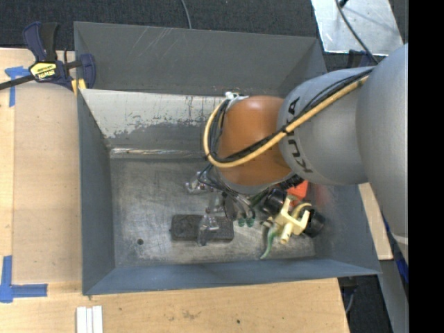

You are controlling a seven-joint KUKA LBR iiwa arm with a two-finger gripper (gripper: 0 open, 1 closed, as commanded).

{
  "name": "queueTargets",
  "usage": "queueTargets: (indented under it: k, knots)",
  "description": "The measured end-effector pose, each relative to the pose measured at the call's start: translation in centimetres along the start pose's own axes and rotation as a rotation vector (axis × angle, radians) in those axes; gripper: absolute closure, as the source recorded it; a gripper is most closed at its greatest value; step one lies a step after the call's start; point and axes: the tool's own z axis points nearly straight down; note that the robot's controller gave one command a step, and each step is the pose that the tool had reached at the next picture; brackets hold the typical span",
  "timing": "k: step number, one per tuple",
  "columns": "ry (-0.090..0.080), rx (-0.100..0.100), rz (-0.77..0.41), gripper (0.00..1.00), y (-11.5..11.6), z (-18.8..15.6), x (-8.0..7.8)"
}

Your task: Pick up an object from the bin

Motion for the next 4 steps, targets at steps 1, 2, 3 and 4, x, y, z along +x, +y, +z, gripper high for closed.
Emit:
queueTargets:
  k: [1, 2, 3, 4]
  knots:
    - [-0.002, -0.001, -0.322, 0.0, -2.5, 2.1, 1.4]
    - [-0.004, 0.003, -0.435, 1.0, -1.2, 3.0, 1.5]
    - [-0.004, 0.003, -0.434, 1.0, -1.2, 3.0, 1.5]
    - [-0.002, -0.001, -0.456, 1.0, -1.9, -8.1, 0.6]
